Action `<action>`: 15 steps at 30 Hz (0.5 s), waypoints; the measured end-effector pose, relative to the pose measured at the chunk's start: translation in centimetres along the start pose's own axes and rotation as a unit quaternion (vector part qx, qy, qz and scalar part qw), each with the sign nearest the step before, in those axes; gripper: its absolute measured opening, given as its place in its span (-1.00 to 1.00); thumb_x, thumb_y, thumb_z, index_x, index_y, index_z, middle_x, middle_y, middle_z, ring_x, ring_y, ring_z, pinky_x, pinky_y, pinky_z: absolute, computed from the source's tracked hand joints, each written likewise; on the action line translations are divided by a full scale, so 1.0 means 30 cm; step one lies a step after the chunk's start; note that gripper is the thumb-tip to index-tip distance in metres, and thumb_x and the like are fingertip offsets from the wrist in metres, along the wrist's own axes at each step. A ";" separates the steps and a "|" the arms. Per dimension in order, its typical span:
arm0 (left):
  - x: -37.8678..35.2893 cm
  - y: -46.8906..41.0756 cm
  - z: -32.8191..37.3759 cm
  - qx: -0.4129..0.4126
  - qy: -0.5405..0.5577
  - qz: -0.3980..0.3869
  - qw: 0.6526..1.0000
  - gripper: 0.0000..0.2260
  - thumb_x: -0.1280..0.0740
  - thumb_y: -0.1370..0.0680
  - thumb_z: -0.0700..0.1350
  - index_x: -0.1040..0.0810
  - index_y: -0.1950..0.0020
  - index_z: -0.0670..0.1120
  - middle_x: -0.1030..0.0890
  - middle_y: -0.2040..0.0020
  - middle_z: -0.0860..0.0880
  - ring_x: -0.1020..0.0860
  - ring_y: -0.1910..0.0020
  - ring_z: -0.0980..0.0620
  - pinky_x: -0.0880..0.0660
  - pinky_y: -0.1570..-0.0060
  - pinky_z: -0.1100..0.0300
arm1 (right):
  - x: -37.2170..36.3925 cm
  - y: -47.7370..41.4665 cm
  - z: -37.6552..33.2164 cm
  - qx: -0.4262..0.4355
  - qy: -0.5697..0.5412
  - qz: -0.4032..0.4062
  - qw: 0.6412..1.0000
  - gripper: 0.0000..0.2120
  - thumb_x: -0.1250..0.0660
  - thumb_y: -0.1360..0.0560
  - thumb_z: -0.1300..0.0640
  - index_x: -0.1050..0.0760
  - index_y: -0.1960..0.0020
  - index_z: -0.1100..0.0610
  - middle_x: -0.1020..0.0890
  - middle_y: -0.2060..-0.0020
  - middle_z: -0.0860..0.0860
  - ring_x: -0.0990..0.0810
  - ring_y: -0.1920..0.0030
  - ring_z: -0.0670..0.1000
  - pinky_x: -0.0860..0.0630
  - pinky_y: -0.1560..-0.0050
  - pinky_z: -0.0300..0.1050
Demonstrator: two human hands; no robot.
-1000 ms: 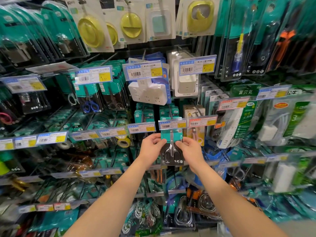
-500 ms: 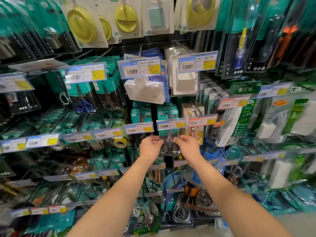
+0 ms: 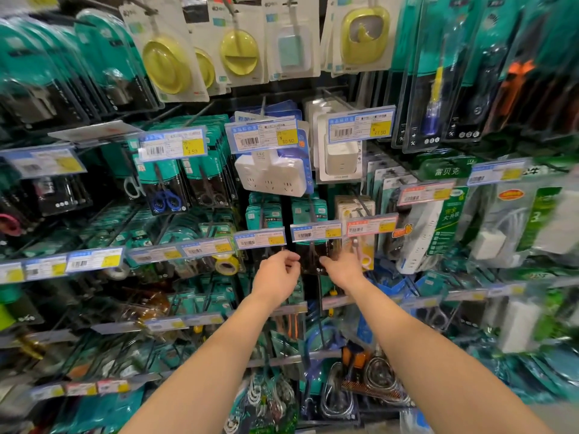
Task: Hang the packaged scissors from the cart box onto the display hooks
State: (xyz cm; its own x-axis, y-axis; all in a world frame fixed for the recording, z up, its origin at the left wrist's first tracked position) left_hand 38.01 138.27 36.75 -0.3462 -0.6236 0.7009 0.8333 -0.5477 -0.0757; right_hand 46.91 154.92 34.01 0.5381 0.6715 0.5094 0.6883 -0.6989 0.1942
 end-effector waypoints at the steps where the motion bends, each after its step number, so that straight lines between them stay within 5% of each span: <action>1: 0.007 0.019 0.015 -0.015 -0.040 -0.002 0.999 -0.77 -0.29 -0.65 0.00 -0.59 -0.29 0.05 -0.67 -0.06 0.12 -0.63 -0.01 0.11 -0.60 -0.01 0.16 | 0.001 0.013 0.005 0.006 0.028 -0.005 1.000 -0.58 -0.34 -0.60 0.04 -0.48 -0.31 0.34 -0.61 -0.22 0.25 -0.52 -0.31 0.25 -0.46 -0.32 0.05; 8: 0.069 0.210 0.132 -0.101 -0.233 0.040 0.966 -0.66 -0.23 -0.65 0.07 -0.50 -0.42 0.06 -0.64 -0.27 0.04 -0.59 -0.24 -0.03 -0.55 -0.19 -0.02 | 0.023 0.193 -0.073 0.107 0.175 -0.044 0.978 -0.55 -0.29 -0.60 0.14 -0.43 -0.47 0.17 -0.55 -0.37 0.15 -0.47 -0.41 0.18 -0.41 -0.35 -0.03; 15: 0.214 0.362 0.228 -0.135 -0.272 0.094 0.948 -0.64 -0.24 -0.64 0.04 -0.50 -0.41 -0.02 -0.59 -0.29 -0.02 -0.56 -0.23 -0.06 -0.60 -0.07 -0.01 | 0.033 0.403 -0.210 0.205 0.226 -0.022 0.952 -0.53 -0.23 -0.60 0.07 -0.40 -0.51 0.02 -0.56 -0.39 0.03 -0.56 -0.33 0.10 -0.55 -0.27 0.03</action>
Point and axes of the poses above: each hand's wrist, its own y-axis away from the middle knuckle, its own x-axis out of the back of the hand, z = x × y, the point moved 8 cm from there along -y, towards the middle knuckle
